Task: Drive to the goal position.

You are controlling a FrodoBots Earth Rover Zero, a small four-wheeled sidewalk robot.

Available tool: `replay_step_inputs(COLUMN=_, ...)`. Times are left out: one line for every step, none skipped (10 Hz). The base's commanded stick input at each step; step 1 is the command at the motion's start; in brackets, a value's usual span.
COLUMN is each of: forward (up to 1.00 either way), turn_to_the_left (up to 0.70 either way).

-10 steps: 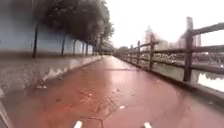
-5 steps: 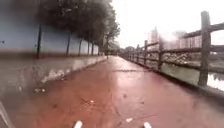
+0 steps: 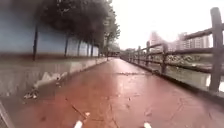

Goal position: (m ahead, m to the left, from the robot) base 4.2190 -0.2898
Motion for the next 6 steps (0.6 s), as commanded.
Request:
replay_step_inputs(forward=0.5, turn_to_the_left=0.0)
replay_step_inputs(forward=0.5, turn_to_the_left=0.0)
replay_step_inputs(forward=0.5, turn_to_the_left=0.0)
replay_step_inputs(forward=0.5, turn_to_the_left=0.0)
replay_step_inputs(forward=0.5, turn_to_the_left=0.0)
replay_step_inputs(forward=0.5, turn_to_the_left=0.0)
